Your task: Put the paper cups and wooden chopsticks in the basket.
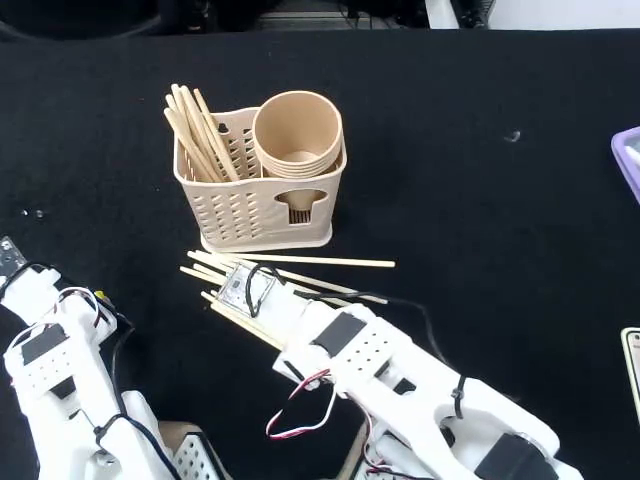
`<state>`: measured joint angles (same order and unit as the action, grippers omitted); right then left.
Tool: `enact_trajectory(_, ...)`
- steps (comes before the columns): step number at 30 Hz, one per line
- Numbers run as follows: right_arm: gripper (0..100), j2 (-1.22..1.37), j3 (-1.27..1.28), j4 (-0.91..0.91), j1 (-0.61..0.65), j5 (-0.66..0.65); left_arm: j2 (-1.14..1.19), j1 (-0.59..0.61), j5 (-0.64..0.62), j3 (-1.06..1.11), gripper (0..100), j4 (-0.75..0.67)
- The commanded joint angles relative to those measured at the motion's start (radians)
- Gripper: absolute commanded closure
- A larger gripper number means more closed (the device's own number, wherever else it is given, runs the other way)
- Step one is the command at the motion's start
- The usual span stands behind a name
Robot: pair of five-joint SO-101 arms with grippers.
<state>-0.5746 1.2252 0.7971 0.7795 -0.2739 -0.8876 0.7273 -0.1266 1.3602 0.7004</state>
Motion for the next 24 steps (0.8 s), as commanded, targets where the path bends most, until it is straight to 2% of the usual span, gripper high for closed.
enact_trajectory(1, 89.1, -0.016, -0.015, -0.043, -0.025, 0.0, -0.014, -0.01, 0.002, -0.031, 79, -0.015)
enact_trajectory(4, 88.1, -0.016, -0.016, -0.043, -0.052, 0.0, -0.014, -0.01, 0.002, -0.031, 79, -0.015)
enact_trajectory(9, 79.0, -0.016, -0.012, -0.041, -0.051, 0.0, -0.014, -0.01, 0.002, -0.031, 79, -0.015)
enact_trajectory(12, 80.9, -0.016, -0.012, -0.023, -0.044, 0.0, -0.014, -0.01, 0.002, -0.031, 79, -0.015)
enact_trajectory(17, 82.8, -0.016, 0.007, -0.015, 0.074, 0.008, -0.014, -0.01, 0.002, -0.031, 79, -0.015)
enact_trajectory(21, 82.8, -0.015, 0.013, -0.017, 0.066, 0.003, -0.014, -0.01, 0.002, -0.031, 79, -0.015)
enact_trajectory(24, 82.8, 0.015, -0.001, -0.026, 0.012, 0.002, -0.014, -0.01, 0.002, -0.031, 79, -0.015)
